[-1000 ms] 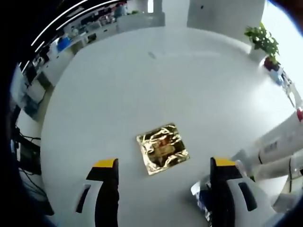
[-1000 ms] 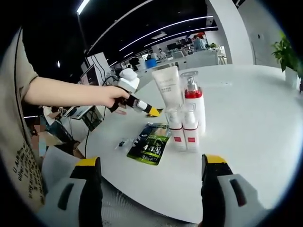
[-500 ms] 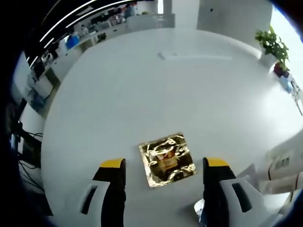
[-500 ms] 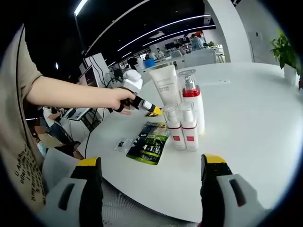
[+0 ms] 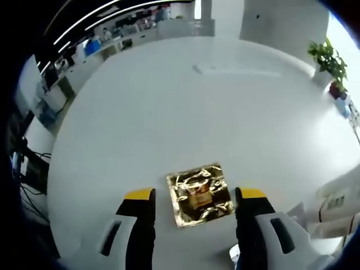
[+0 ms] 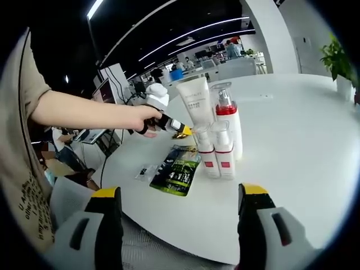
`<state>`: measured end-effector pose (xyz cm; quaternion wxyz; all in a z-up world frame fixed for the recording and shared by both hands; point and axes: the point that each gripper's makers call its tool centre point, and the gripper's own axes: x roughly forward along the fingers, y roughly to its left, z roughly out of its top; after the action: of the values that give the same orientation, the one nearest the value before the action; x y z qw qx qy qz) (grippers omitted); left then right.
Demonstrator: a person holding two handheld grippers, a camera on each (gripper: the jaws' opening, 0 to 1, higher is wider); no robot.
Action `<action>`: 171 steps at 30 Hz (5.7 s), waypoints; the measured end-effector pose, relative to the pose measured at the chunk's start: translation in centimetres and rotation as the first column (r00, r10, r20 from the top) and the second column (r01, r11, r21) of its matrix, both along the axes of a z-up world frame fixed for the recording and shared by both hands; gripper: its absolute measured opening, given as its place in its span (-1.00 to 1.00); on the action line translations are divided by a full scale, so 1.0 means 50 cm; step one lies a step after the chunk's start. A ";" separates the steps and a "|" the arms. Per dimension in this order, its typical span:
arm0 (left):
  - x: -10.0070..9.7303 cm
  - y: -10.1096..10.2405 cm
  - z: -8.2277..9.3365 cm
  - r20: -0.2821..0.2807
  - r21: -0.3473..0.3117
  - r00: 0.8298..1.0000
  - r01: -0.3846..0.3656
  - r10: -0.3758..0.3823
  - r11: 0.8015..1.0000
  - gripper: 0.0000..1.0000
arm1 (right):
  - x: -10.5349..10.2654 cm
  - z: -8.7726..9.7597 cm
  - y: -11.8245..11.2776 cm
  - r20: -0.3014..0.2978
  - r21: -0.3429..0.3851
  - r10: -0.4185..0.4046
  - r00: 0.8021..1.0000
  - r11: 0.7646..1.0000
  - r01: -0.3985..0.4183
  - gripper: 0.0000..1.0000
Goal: Arrange the skincare products in the storage area until every visible bottle or jar stands upright without overlapping.
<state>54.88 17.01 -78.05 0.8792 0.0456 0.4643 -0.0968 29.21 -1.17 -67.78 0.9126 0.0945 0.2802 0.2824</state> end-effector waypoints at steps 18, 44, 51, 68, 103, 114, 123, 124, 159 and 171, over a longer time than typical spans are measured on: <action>-0.009 0.007 0.020 0.024 -0.032 1.000 -0.007 0.007 0.999 -0.33 | 0.000 -0.001 0.000 0.004 -0.011 0.002 1.000 1.000 -0.002 0.71; -0.173 0.054 0.044 0.000 -0.128 0.985 -0.169 0.170 0.977 -0.34 | -0.002 0.003 0.004 0.021 -0.026 0.019 1.000 0.999 -0.019 0.70; -0.213 0.061 0.030 -0.018 -0.118 0.983 -0.181 0.180 0.976 -0.34 | -0.003 0.002 0.005 0.022 -0.031 0.023 0.999 0.999 -0.023 0.70; -0.224 0.057 0.018 -0.031 -0.091 0.986 -0.167 0.164 0.982 -0.31 | -0.003 0.001 0.005 0.020 -0.035 0.026 0.999 0.999 -0.025 0.70; -0.238 0.054 0.013 -0.048 -0.099 0.990 -0.134 0.129 0.986 -0.17 | -0.004 -0.001 0.005 0.015 -0.038 0.028 0.999 0.999 -0.028 0.70; -0.248 0.045 0.021 -0.044 -0.119 0.995 -0.093 0.088 0.989 -0.09 | -0.005 -0.002 0.007 0.017 -0.046 0.036 0.999 0.998 -0.035 0.70; -0.261 0.054 0.029 -0.037 -0.128 0.998 -0.064 0.060 0.990 -0.04 | -0.006 -0.003 0.009 0.017 -0.054 0.047 0.999 0.997 -0.046 0.70; -0.263 0.053 0.032 -0.034 -0.133 0.998 -0.056 0.052 0.990 -0.03 | -0.006 -0.004 0.010 0.017 -0.055 0.048 0.999 0.997 -0.047 0.70; -0.349 0.082 0.107 0.138 -0.184 0.980 0.166 -0.142 0.969 0.53 | -0.013 -0.011 0.019 0.020 -0.113 0.094 0.995 0.989 -0.091 0.71; -0.416 0.086 0.126 0.169 -0.196 0.958 0.261 -0.230 0.945 0.71 | -0.015 -0.006 0.021 0.028 -0.106 0.097 0.995 0.990 -0.094 0.72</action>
<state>34.09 21.30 -71.76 0.8910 0.0143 0.3772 -0.2522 28.44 -0.10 -68.09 0.9061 0.0285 0.2838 0.3124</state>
